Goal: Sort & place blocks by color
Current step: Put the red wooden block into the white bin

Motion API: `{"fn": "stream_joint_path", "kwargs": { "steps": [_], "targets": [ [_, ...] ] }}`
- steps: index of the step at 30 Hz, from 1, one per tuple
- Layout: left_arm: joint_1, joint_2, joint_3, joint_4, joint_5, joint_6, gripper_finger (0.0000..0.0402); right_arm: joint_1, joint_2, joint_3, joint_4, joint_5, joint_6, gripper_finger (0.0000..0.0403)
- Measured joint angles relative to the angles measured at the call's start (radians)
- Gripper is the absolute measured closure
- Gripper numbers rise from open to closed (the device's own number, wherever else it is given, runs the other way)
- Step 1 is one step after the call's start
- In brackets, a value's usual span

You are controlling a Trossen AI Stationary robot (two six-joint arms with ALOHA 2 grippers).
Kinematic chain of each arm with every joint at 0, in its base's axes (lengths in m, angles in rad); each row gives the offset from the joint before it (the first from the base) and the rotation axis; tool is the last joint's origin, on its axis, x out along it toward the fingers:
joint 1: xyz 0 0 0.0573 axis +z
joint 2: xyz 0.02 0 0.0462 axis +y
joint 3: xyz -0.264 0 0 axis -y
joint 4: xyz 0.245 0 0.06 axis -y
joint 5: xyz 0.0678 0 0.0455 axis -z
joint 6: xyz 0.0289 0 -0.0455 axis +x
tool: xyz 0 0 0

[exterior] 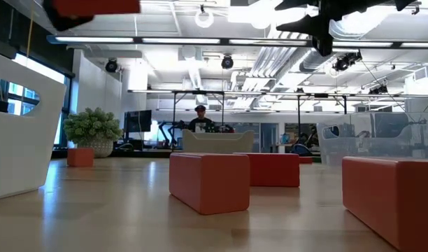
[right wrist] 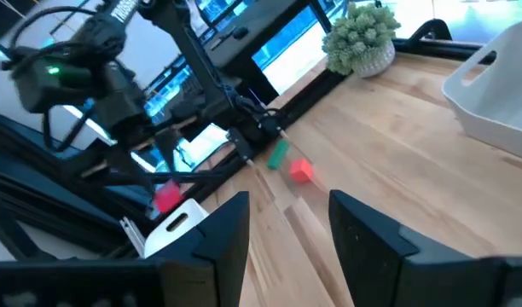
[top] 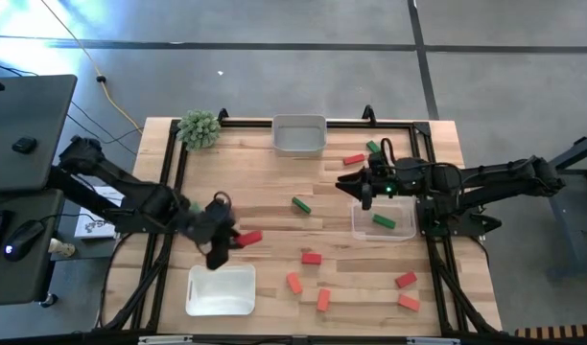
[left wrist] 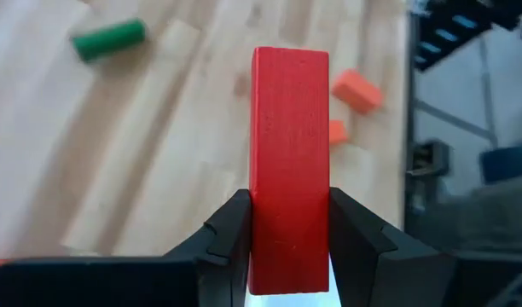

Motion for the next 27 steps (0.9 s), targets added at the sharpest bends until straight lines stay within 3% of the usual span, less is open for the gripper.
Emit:
{"fn": "stream_joint_path", "kwargs": {
  "steps": [14,27],
  "targets": [
    [-0.285,0.136,-0.002,-0.092,-0.007,-0.231,0.0306,0.0,0.0,0.0,-0.005,-0.021,0.03,0.0252],
    [-0.378,0.34,-0.001,-0.048,0.002,-0.248,0.0303,0.001,0.0,0.0,-0.017,-0.01,0.091,0.0252]
  ]
}}
